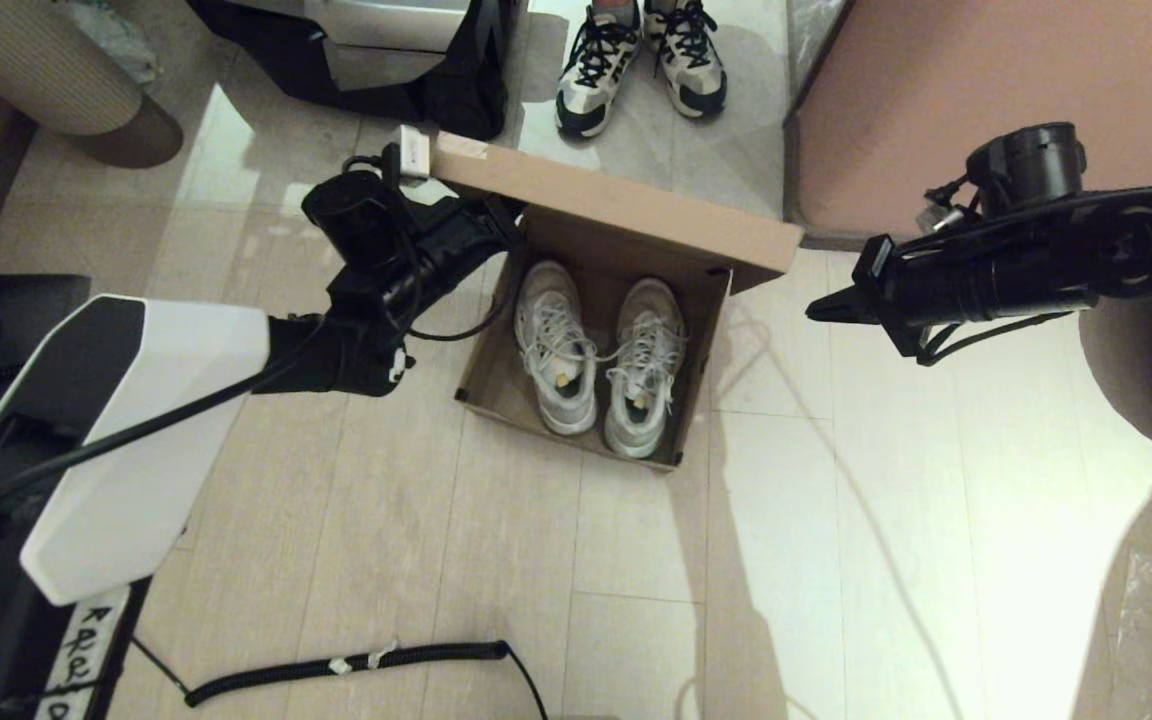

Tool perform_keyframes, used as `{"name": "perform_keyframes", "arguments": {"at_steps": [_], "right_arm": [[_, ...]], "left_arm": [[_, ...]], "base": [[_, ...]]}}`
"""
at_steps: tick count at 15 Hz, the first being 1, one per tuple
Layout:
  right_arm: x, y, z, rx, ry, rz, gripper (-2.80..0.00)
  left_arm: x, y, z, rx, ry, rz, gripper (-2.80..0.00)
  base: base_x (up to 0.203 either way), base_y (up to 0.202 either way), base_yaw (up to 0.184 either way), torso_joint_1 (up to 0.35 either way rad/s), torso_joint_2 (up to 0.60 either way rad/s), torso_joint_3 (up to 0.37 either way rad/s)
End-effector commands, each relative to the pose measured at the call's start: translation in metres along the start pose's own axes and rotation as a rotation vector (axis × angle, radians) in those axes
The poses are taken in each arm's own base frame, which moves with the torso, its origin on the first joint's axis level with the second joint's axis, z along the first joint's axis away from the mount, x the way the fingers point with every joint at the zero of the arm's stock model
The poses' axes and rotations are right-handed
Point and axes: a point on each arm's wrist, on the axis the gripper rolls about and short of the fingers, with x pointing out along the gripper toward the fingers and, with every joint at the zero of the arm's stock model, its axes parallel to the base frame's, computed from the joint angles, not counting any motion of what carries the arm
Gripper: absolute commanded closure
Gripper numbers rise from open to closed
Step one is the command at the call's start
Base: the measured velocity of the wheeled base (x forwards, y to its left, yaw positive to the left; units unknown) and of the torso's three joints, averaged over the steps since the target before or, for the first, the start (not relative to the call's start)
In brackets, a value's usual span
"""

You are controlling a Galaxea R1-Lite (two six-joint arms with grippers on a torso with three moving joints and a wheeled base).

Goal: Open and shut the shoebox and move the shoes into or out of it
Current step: Open the shoe box

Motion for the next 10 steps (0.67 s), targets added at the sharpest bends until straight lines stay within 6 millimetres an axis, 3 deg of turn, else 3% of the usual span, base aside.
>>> {"name": "perform_keyframes", "arguments": {"at_steps": [1, 4, 7, 10], "right_arm": [[-0.010, 0.000, -0.012, 0.009, 0.018, -0.008, 0.00], [-0.001, 0.020, -0.038, -0.025, 0.016, 0.035, 0.00], [-0.001, 0.047, -0.058, 0.057, 0.061, 0.102, 0.00], [-0.005, 0.067, -0.054, 0.090, 0.016, 0.197, 0.00]], "left_arm": [[0.002, -0.001, -0.009, -0.004, 0.010, -0.009, 0.00], [0.002, -0.003, -0.006, -0.002, 0.006, -0.014, 0.00], [0.002, -0.003, -0.005, -0.001, 0.005, -0.015, 0.00], [0.002, -0.003, -0.005, -0.002, 0.007, -0.014, 0.00]], "base": [[0.000, 0.000, 0.000, 0.000, 0.00, 0.000], [0.000, 0.000, 0.000, 0.000, 0.00, 0.000], [0.000, 0.000, 0.000, 0.000, 0.00, 0.000], [0.000, 0.000, 0.000, 0.000, 0.00, 0.000]]}}
